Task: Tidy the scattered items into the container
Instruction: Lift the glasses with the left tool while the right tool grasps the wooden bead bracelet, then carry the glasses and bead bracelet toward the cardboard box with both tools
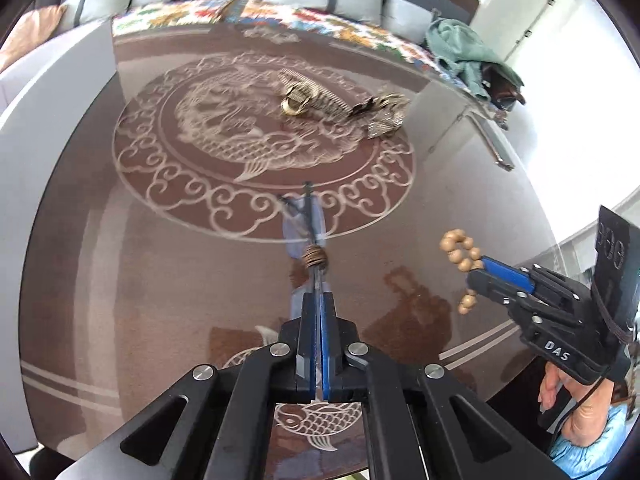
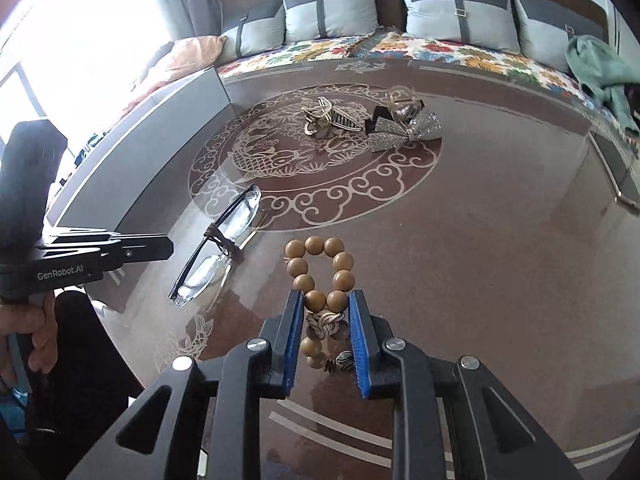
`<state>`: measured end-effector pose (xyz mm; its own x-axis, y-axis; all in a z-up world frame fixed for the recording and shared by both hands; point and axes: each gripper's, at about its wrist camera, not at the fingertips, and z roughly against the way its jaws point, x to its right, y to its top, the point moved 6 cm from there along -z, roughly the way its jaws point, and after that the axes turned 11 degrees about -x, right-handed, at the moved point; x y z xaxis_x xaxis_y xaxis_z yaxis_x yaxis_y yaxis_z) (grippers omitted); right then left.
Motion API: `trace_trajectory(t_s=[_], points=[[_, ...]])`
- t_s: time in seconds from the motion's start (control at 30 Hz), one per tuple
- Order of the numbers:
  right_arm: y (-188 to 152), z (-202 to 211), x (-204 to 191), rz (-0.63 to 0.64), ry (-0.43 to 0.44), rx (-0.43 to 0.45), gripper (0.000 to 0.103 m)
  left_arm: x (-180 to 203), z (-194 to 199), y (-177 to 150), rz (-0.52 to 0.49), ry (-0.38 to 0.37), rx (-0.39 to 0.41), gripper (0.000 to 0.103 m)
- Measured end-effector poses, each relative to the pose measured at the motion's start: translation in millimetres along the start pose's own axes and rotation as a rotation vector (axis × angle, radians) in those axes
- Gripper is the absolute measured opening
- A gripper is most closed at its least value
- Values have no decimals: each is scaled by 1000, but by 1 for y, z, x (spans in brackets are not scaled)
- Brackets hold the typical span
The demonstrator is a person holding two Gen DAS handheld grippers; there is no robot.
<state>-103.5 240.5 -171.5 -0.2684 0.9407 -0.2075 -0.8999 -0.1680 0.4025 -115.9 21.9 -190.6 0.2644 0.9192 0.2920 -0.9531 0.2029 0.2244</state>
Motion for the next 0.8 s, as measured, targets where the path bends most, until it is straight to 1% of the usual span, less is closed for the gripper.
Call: trace_trajectory(t_s=[0.07, 0.1, 0.13, 0.17, 0.2, 0.23, 0.3, 0.37, 0.4, 0.43, 0.47, 0.5, 0.53, 0.67, 0.8], points=[[-4, 2, 3, -11, 0, 7, 23, -3, -6, 1, -7, 29, -25, 7], [-8, 5, 2, -13, -1, 11, 23, -3, -7, 1, -14, 31, -22, 15], [-11, 6, 2, -14, 0, 14, 23, -3, -7, 2, -22, 34, -18, 31], [-13, 6, 2, -16, 3, 17, 23, -1, -8, 5, -27, 33, -16, 39], [-15, 6, 1, -18, 6, 18, 23, 1, -11, 8, -37, 42, -18, 51], [-16, 5, 1, -19, 9, 17, 23, 3, -13, 11, -47, 50, -20, 51], [-19, 4, -1, -21, 16, 17, 23, 7, -18, 17, -67, 68, -24, 51], [-19, 4, -1, -21, 22, 22, 23, 10, -30, 23, -84, 91, -56, 51], [-19, 4, -1, -22, 25, 24, 23, 11, -35, 25, -86, 91, -72, 51], [-20, 4, -2, -22, 28, 26, 23, 12, -41, 27, -87, 90, -88, 45], [-20, 4, -2, -23, 31, 28, 23, 12, -44, 28, -82, 87, -98, 35], [-20, 3, -2, -22, 33, 29, 23, 12, -45, 28, -78, 87, -102, 9], [-20, 3, -2, -22, 34, 28, 23, 12, -45, 29, -74, 83, -100, 8], [-22, 2, -2, -20, 35, 29, 23, 11, -39, 27, -63, 70, -84, 7], [-21, 3, -7, -8, 16, 29, 23, 13, -24, 19, -37, 38, -40, 7]])
